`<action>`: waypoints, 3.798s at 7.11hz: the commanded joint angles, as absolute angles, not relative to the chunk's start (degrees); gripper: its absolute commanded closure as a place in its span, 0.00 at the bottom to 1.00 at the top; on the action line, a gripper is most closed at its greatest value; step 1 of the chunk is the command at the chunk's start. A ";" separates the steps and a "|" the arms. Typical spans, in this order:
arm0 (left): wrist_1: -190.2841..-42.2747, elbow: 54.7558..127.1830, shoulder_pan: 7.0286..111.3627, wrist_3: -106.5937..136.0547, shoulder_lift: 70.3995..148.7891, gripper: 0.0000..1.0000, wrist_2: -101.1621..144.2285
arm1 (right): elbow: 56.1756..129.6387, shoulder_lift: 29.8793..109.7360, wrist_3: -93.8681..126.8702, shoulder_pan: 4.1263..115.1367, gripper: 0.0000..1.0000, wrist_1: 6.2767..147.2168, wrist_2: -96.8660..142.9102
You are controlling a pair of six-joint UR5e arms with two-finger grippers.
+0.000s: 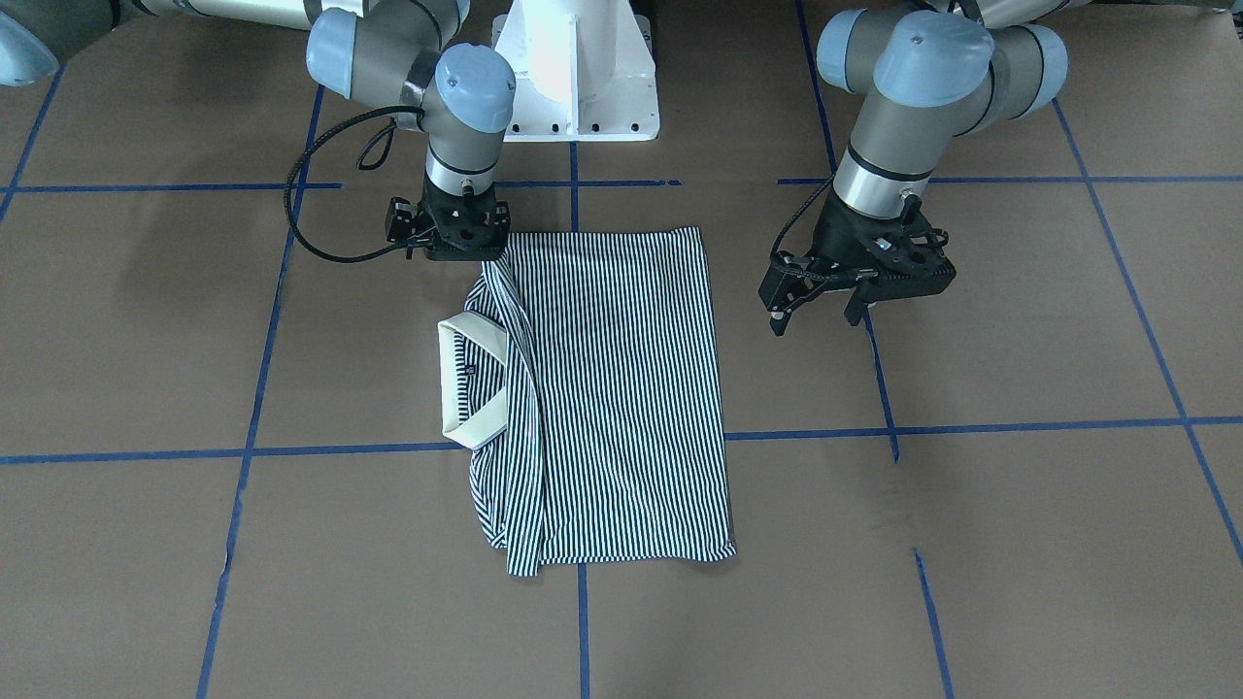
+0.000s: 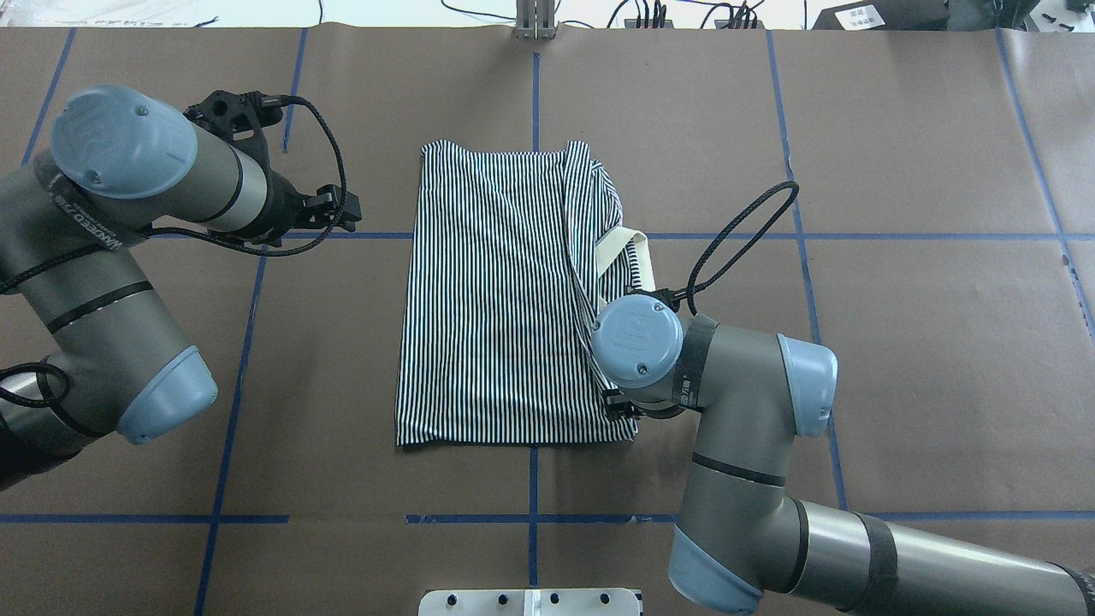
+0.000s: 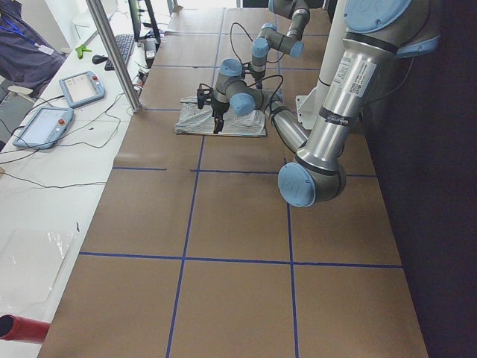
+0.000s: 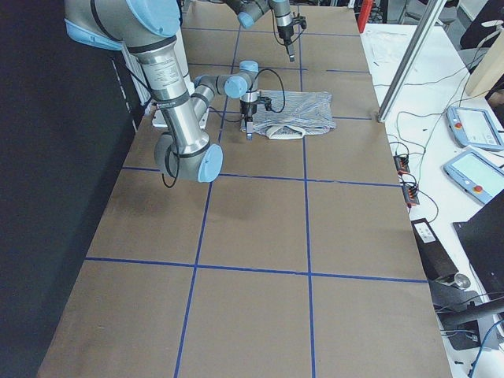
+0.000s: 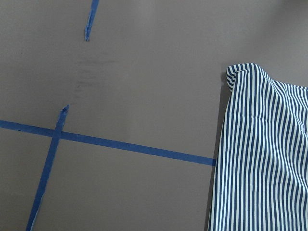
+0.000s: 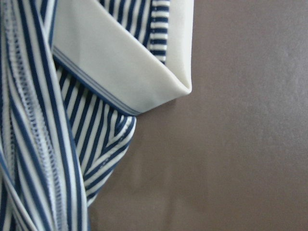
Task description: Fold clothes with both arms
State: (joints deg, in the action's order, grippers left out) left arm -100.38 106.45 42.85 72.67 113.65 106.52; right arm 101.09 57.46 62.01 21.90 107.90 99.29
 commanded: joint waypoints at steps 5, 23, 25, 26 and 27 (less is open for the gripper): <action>-100.37 106.87 42.80 72.25 113.73 0.00 106.44 | 92.69 51.00 59.42 26.45 0.00 89.09 99.14; -100.46 106.52 42.80 72.51 113.82 0.00 106.61 | 91.04 52.37 57.66 27.59 0.00 98.26 99.84; -100.46 106.52 42.80 72.60 113.82 0.00 107.23 | 93.15 54.92 55.12 28.91 0.00 98.26 99.84; -100.46 106.52 42.80 72.60 113.82 0.00 107.23 | 93.60 56.41 54.67 29.09 0.00 98.26 99.76; -100.46 106.78 42.89 72.60 113.82 0.00 107.23 | 93.86 57.03 53.80 30.66 0.00 98.26 99.93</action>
